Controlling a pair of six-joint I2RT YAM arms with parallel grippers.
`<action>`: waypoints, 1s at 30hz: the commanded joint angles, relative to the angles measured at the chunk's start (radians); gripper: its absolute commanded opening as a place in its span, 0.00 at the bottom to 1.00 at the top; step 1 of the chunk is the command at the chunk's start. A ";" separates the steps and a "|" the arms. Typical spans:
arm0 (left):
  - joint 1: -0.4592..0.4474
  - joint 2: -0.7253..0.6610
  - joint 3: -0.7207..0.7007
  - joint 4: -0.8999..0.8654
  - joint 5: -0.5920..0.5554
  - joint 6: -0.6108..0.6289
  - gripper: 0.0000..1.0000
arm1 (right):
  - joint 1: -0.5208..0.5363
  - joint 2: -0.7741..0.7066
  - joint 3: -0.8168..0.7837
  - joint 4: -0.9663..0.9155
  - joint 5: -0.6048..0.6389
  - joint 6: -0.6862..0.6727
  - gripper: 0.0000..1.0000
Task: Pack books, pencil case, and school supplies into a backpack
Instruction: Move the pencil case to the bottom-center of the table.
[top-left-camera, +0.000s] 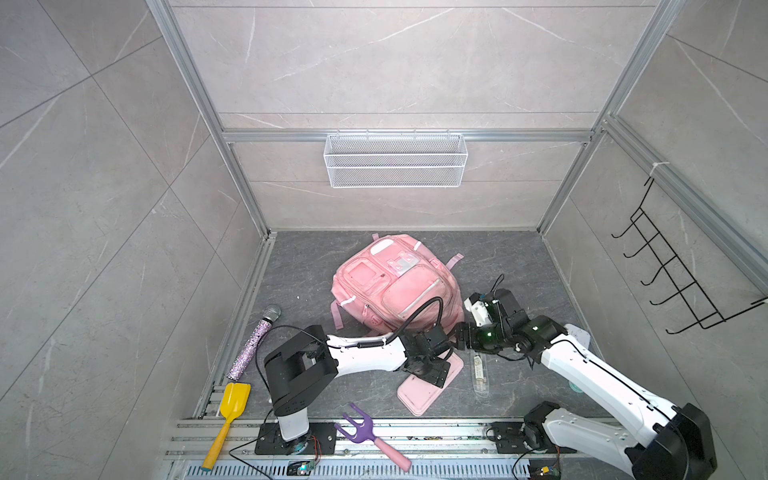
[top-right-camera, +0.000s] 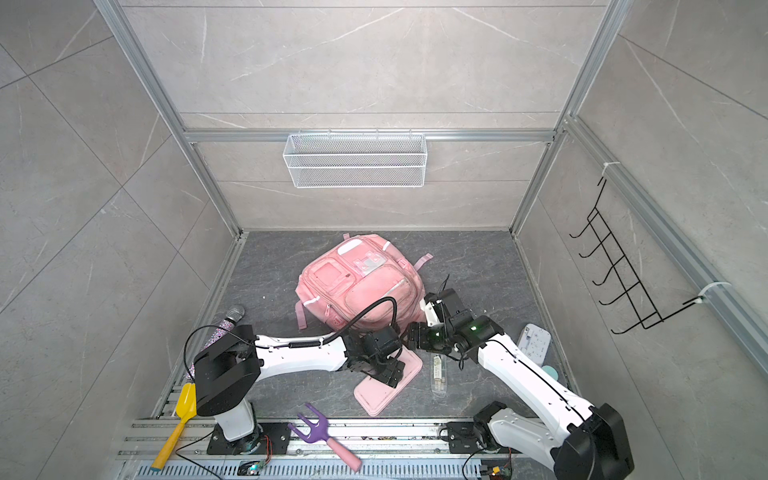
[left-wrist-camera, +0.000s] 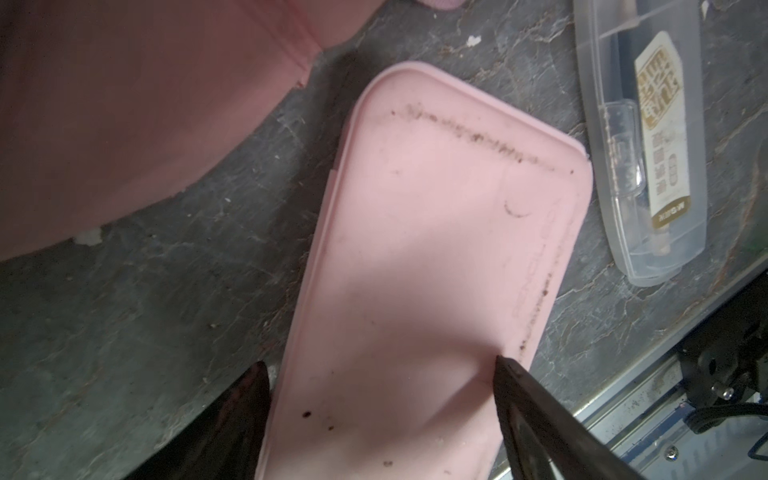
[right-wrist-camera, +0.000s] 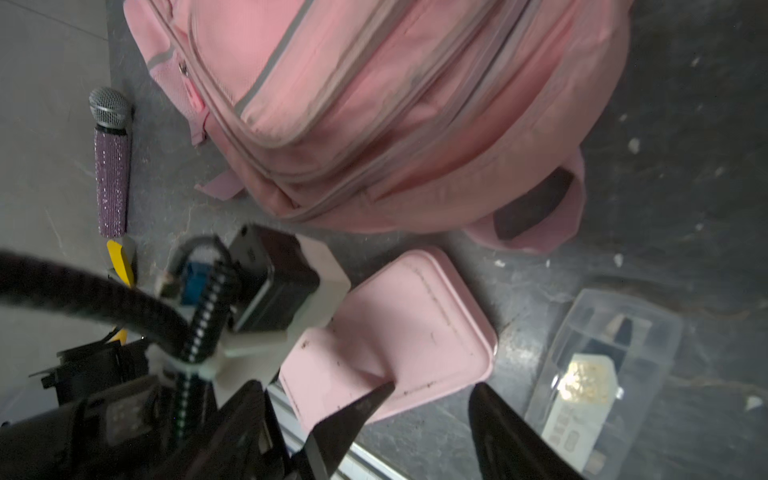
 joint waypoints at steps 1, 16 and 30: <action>0.034 0.008 -0.062 -0.138 -0.089 -0.030 0.84 | 0.042 -0.067 -0.053 -0.082 0.020 0.086 0.79; 0.059 -0.187 -0.166 -0.031 -0.002 0.006 0.83 | 0.294 -0.184 -0.283 0.107 0.066 0.364 0.78; 0.065 -0.325 -0.321 0.003 -0.036 -0.051 0.78 | 0.393 -0.019 -0.315 0.330 0.155 0.456 0.79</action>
